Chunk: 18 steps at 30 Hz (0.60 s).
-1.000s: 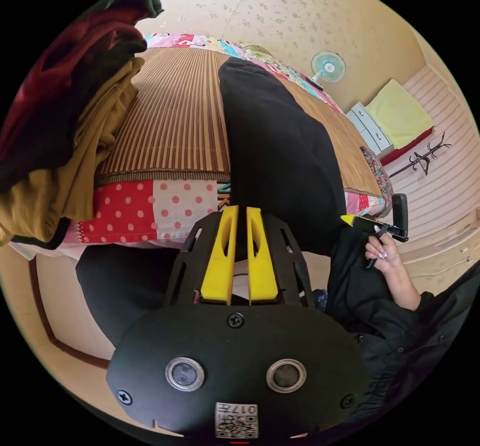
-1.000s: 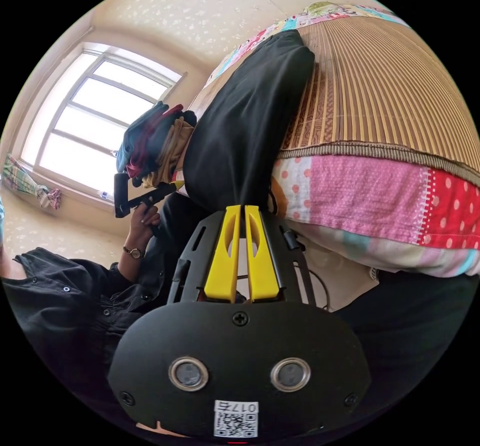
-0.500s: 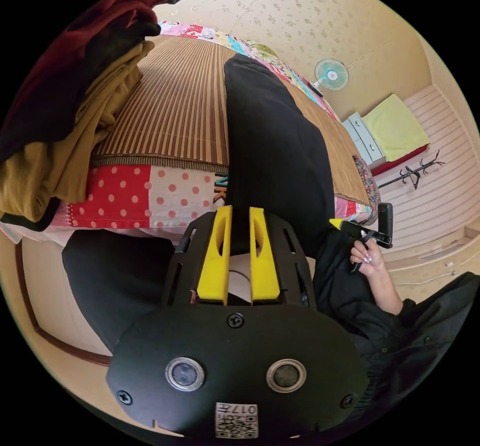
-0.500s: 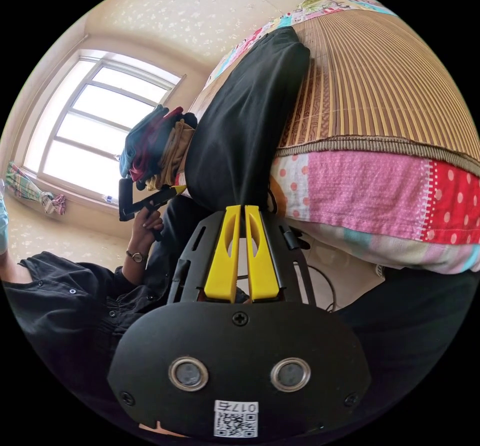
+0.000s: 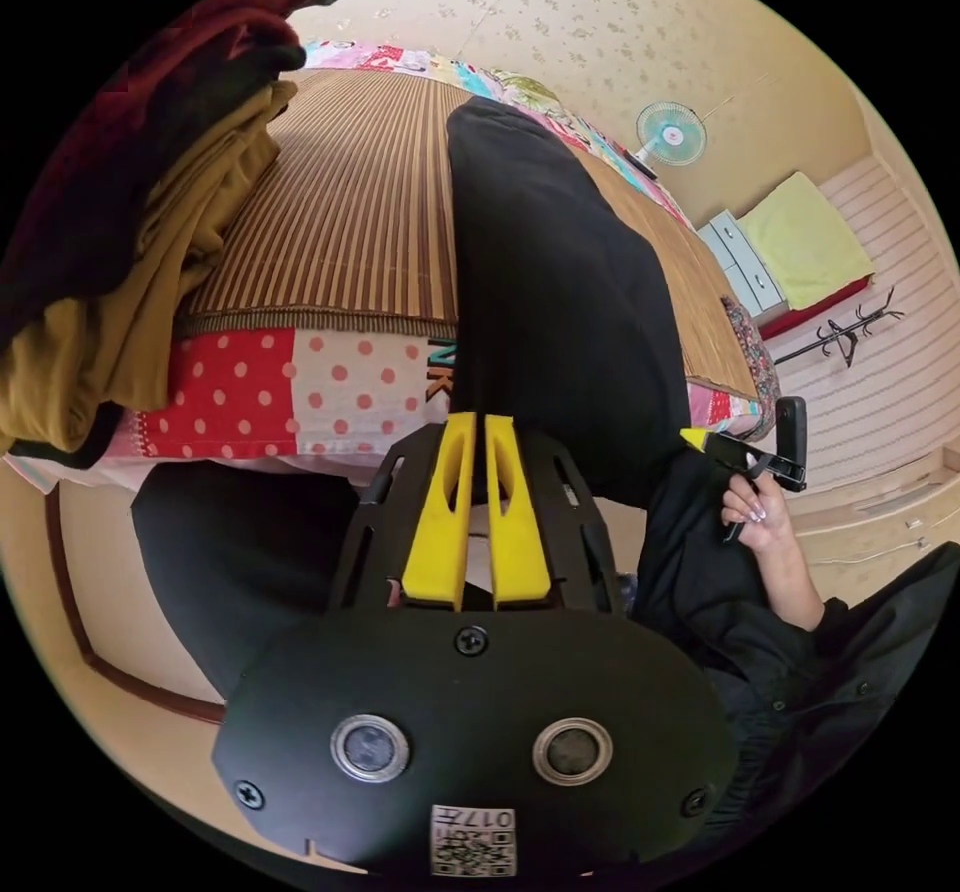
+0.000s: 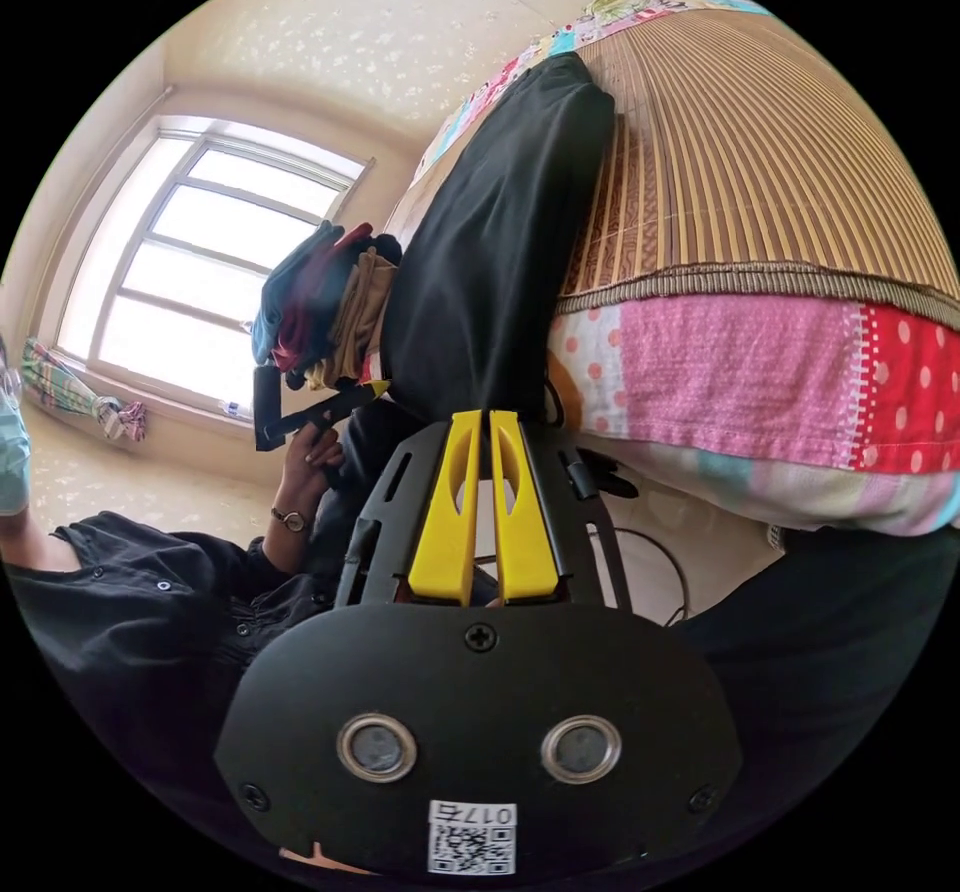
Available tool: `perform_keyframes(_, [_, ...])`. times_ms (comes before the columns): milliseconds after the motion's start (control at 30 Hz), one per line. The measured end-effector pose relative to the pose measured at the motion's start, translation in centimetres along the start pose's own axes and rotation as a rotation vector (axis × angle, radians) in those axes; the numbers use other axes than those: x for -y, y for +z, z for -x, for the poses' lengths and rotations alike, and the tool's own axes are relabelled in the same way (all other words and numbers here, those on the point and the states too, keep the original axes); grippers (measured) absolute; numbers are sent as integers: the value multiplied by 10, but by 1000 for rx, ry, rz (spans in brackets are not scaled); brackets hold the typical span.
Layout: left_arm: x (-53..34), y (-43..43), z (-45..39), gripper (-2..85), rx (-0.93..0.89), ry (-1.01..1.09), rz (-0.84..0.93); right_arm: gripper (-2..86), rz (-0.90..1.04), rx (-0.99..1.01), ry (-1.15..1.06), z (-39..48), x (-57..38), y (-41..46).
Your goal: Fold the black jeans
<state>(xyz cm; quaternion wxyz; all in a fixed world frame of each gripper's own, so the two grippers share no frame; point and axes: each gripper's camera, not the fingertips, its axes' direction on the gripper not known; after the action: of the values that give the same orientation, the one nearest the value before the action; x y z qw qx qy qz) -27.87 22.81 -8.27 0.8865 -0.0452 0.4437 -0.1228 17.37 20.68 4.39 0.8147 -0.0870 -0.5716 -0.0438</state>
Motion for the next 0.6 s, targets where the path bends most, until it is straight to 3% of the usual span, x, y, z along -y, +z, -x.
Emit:
perform_keyframes(267, [9,13,20,14,-31,-68,38,30,51,-48,15,0,5,15])
perform_keyframes(600, [36,-6,40,101,-147,-49,-108,90,-3,-51,-42,3,42,-9])
